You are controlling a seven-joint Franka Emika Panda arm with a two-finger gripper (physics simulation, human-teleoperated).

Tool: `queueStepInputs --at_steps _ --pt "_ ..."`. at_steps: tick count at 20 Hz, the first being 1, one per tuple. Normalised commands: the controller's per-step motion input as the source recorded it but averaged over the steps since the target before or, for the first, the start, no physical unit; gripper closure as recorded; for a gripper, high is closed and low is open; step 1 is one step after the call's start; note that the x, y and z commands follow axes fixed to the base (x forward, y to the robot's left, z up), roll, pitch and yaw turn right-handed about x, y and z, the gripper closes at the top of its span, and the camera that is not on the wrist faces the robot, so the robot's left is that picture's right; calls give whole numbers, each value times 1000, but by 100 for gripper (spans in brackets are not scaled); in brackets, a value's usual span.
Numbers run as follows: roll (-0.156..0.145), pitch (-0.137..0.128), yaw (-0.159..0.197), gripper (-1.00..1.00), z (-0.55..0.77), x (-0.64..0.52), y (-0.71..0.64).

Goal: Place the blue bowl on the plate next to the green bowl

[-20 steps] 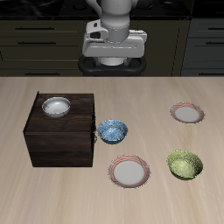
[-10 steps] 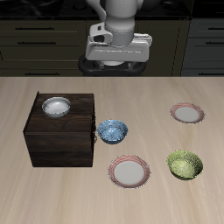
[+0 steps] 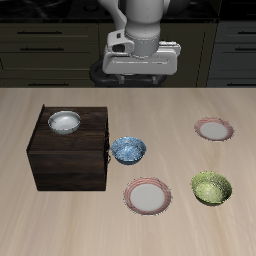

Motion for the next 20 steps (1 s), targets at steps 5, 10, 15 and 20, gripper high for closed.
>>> queueStepInputs --at_steps 5,10,15,20 --pt "29 23 4 -100 -11 299 23" --pt "-4 12 -1 -100 -38 238 17" --pt "-5 5 -2 -100 -29 138 7" --pt "-1 9 3 -100 -76 122 15"
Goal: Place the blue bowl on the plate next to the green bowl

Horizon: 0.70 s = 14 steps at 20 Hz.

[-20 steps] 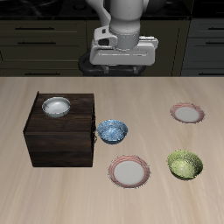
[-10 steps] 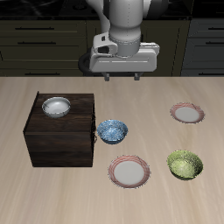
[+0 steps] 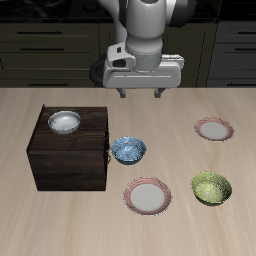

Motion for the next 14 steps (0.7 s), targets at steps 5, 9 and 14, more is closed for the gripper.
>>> queueStepInputs --at_steps 5,9,14 --pt "-2 1 0 -100 -107 36 42" --pt "8 21 10 -100 -252 64 58" --pt "-1 21 7 -100 -229 62 58"
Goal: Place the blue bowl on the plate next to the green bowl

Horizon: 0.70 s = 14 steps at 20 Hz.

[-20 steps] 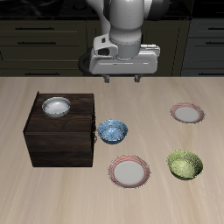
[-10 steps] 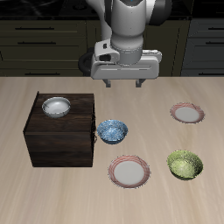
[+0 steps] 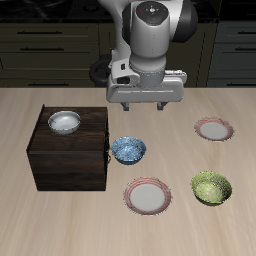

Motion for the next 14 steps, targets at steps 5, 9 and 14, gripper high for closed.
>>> queueStepInputs --at_steps 5,9,14 --pt "3 25 -5 -100 -259 35 68" --pt "-15 15 -3 -100 -273 26 11" --pt "-8 24 -1 -100 -301 68 5"
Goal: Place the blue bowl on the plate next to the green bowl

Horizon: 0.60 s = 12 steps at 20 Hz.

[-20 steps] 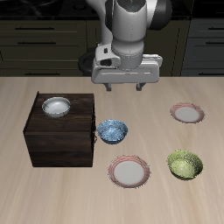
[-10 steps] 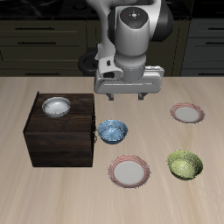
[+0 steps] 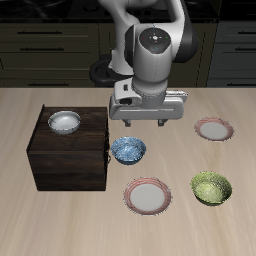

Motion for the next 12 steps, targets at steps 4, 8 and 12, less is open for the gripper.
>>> queueStepInputs --at_steps 4,8,12 --pt "2 26 2 -100 -244 33 36" --pt "-7 28 -27 -100 -253 15 -7" --pt "13 26 -28 -100 -219 -17 -7"
